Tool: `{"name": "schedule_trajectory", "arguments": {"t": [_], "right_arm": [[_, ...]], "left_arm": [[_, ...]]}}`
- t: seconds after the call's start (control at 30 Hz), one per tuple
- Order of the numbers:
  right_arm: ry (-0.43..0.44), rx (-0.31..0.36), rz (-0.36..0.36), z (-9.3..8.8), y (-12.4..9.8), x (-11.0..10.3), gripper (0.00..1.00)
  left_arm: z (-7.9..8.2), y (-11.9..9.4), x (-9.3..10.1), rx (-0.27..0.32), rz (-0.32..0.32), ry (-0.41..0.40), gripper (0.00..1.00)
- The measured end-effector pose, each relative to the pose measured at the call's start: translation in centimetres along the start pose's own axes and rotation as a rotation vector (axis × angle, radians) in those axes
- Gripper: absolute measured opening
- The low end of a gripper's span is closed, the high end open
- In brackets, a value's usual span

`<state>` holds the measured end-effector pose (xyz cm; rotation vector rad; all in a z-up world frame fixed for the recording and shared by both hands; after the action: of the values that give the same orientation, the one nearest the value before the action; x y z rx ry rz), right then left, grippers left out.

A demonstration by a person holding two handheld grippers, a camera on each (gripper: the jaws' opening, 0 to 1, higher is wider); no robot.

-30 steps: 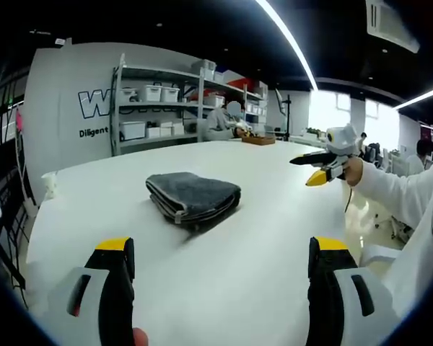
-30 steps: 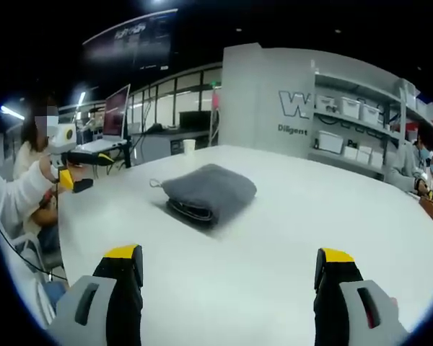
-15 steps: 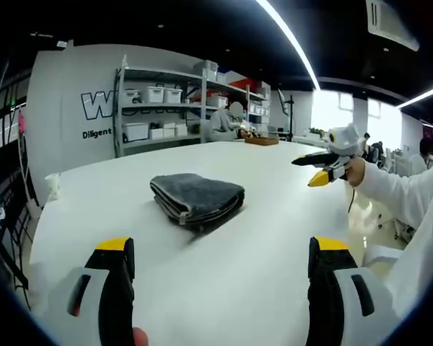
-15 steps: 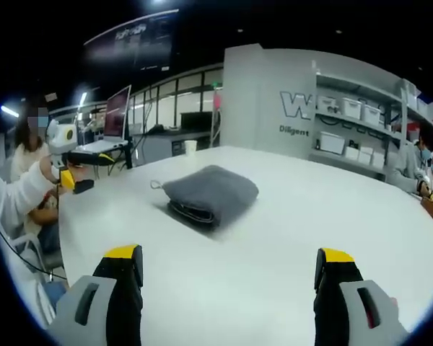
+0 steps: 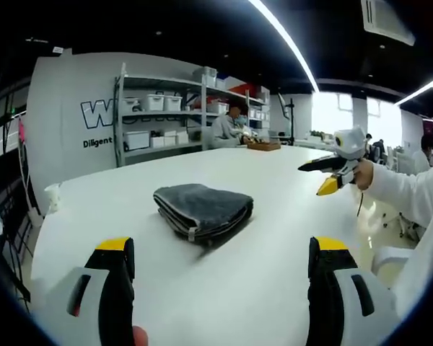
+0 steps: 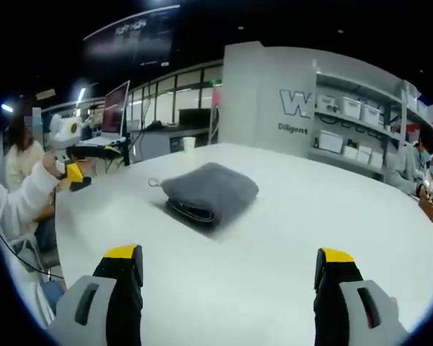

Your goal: Open the folded towel by lifting each exposed corner and separating the folded layers until the towel lies flat within the target outline without major curled edges

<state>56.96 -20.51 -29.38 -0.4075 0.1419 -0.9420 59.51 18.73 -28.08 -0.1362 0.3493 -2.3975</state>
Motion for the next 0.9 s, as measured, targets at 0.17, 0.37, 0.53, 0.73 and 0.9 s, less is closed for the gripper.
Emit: {"name": "schedule_trajectory", "arguments": {"t": [0.17, 0.37, 0.53, 0.73, 0.9], "right_arm": [[-0.001, -0.024, -0.004, 0.3, 1.1, -0.5, 0.99], [0.023, 0.0, -0.007, 1.1, 2.6, -2.0, 0.99], [0.041, 0.01, -0.015, 1.9, 4.3, -2.9, 0.99], [0.019, 0.004, -0.015, 3.1, 7.7, -4.3, 0.98], [-0.018, 0.04, -0.011, 4.9, 11.2, -5.4, 0.98]], "left_arm": [[0.1, 1.8, -1.8, 0.009, -0.007, 0.017, 1.0], [-0.6, 4.3, -4.2, 0.061, -0.011, 0.015, 1.0], [-2.0, 5.8, -4.8, 0.084, -0.041, 0.013, 1.0], [-2.4, 5.7, -4.5, 0.088, -0.062, 0.022, 1.0], [-2.9, 6.8, -4.1, 0.096, -0.135, -0.038, 1.0]]}}
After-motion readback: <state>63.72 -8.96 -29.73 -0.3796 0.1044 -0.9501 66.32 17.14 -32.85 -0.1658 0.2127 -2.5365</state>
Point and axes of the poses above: the point that each gripper's makers call its tool centre point, and the gripper's own axes: y roughly forward along the fingers, x roughly to its right, z roughly out of its top, the point moved 10 cm from there along -y, roughly backward along the fingers, and after that the axes turned 1 degree about -x, right-handed, at the moved point
